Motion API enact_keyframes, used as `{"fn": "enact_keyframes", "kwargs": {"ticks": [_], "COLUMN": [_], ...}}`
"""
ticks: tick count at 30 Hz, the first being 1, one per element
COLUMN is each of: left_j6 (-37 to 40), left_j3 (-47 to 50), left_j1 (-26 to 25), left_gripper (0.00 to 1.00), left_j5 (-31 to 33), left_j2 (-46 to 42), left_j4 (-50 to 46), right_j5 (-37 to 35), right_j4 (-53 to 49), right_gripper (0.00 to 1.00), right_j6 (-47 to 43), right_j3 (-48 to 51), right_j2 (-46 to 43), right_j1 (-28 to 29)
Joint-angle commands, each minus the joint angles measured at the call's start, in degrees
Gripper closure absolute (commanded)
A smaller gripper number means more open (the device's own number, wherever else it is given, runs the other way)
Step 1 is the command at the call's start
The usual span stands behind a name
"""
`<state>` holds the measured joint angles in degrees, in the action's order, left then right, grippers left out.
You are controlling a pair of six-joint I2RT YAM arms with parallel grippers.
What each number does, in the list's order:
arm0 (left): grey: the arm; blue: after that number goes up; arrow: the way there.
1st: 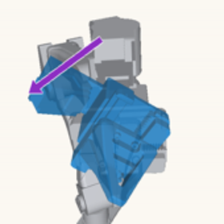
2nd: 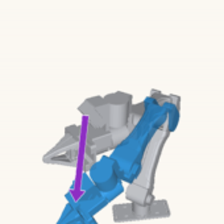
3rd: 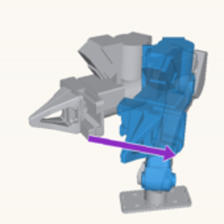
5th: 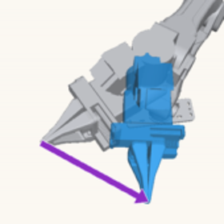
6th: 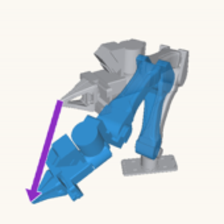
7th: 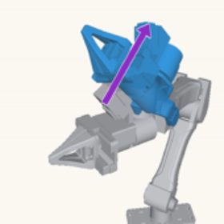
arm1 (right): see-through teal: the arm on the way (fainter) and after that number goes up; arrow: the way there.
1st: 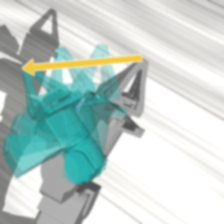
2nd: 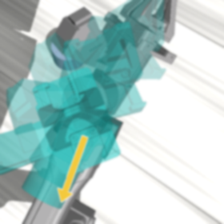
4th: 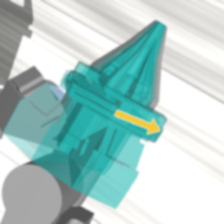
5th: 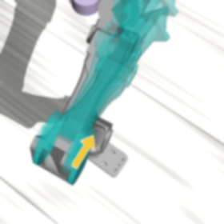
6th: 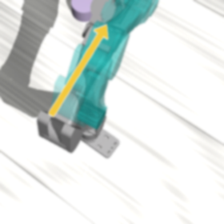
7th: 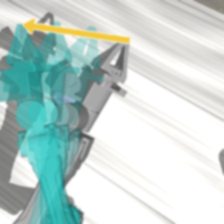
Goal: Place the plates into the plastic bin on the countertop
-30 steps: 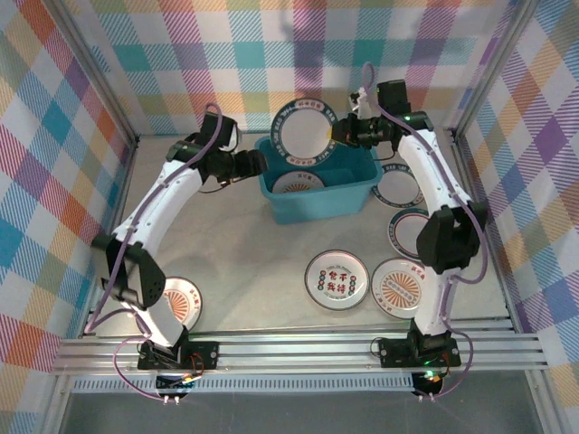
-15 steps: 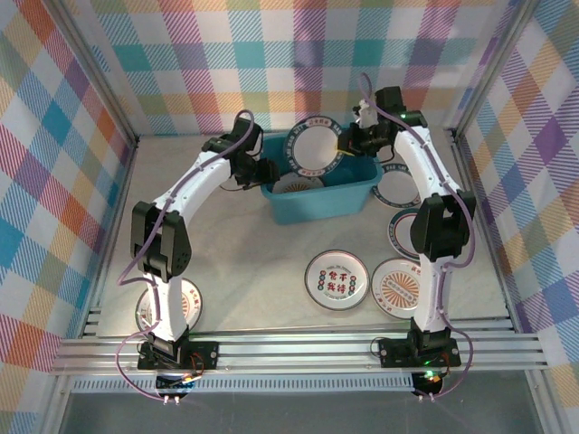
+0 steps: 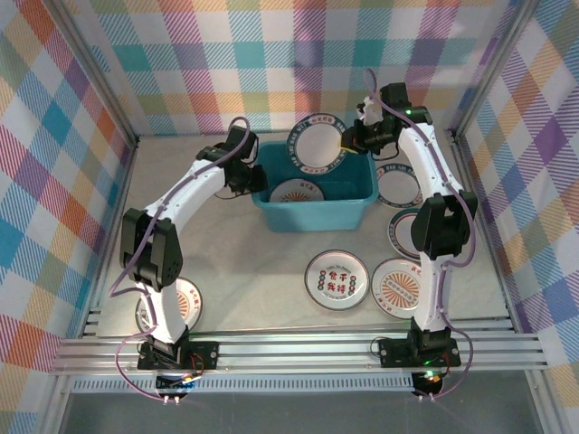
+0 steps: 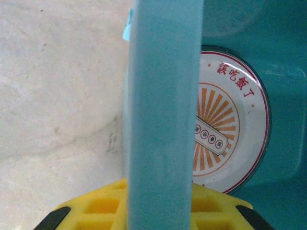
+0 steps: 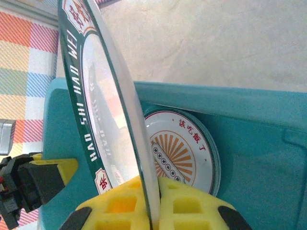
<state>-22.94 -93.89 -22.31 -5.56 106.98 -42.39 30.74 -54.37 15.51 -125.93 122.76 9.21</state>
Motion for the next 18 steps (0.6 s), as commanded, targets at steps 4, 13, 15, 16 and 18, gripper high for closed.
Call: {"fn": "enact_keyframes", "kwargs": {"ticks": [4, 13, 15, 16, 18], "left_j6": [-2.69, -5.58, -5.75, -5.79, -5.87], "left_j3": [7.43, 13.47, 13.83, 14.03, 14.8], "left_j1": [-0.4, -4.69, -5.55, -6.05, -6.77], "left_gripper": [0.81, 0.84, 0.85, 0.86, 0.87], "left_j5": [3.84, 13.36, 15.23, 16.18, 17.61], "left_j2": [-6.76, -12.39, -13.09, -13.57, -14.52], "left_j4": [1.84, 7.34, 7.91, 8.25, 9.08], "right_j5": [3.76, 5.87, 6.07, 5.92, 5.49], "right_j4": [-2.14, -1.53, -0.85, -0.06, 1.2], "right_gripper": [0.99, 0.99, 0.98, 0.98, 0.98], "right_j6": [-0.05, -1.83, -1.42, -1.27, -0.64], "right_j3": [0.31, 5.57, 7.36, 8.26, 9.26], "right_j2": [-2.95, -7.71, -9.32, -10.21, -11.57], "right_j1": [-0.51, 1.41, 1.42, 1.42, 1.42]}}
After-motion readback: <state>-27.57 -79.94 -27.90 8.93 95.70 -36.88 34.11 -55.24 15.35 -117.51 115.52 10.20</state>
